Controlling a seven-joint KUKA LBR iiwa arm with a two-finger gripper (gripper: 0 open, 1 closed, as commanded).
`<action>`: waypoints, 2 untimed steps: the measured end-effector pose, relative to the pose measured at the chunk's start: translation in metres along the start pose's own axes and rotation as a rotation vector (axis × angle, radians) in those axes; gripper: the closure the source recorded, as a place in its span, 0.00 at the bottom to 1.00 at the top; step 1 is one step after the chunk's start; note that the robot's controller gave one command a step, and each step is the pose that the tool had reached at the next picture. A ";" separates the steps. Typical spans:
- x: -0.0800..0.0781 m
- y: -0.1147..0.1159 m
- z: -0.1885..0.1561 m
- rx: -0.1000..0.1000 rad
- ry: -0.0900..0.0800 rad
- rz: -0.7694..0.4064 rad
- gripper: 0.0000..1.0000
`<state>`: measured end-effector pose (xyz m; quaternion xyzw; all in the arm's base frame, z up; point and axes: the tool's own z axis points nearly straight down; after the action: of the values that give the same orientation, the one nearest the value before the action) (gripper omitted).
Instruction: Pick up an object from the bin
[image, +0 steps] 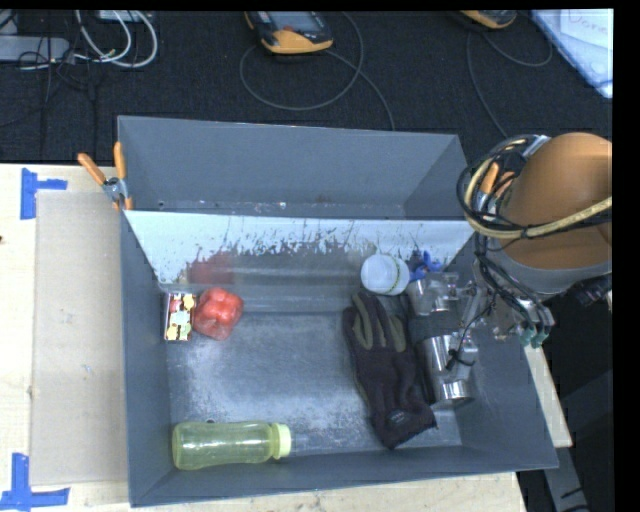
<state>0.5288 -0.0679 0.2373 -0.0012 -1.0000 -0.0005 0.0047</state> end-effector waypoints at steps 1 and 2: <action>-0.001 0.000 -0.004 0.001 -0.008 -0.002 0.00; 0.010 0.006 0.051 0.002 -0.012 -0.249 0.00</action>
Offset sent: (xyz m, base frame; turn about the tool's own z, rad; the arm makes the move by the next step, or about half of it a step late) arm -0.0395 0.0177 -0.1673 -0.7318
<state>0.5181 -0.0614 0.1865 0.1230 -0.9924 -0.0002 -0.0012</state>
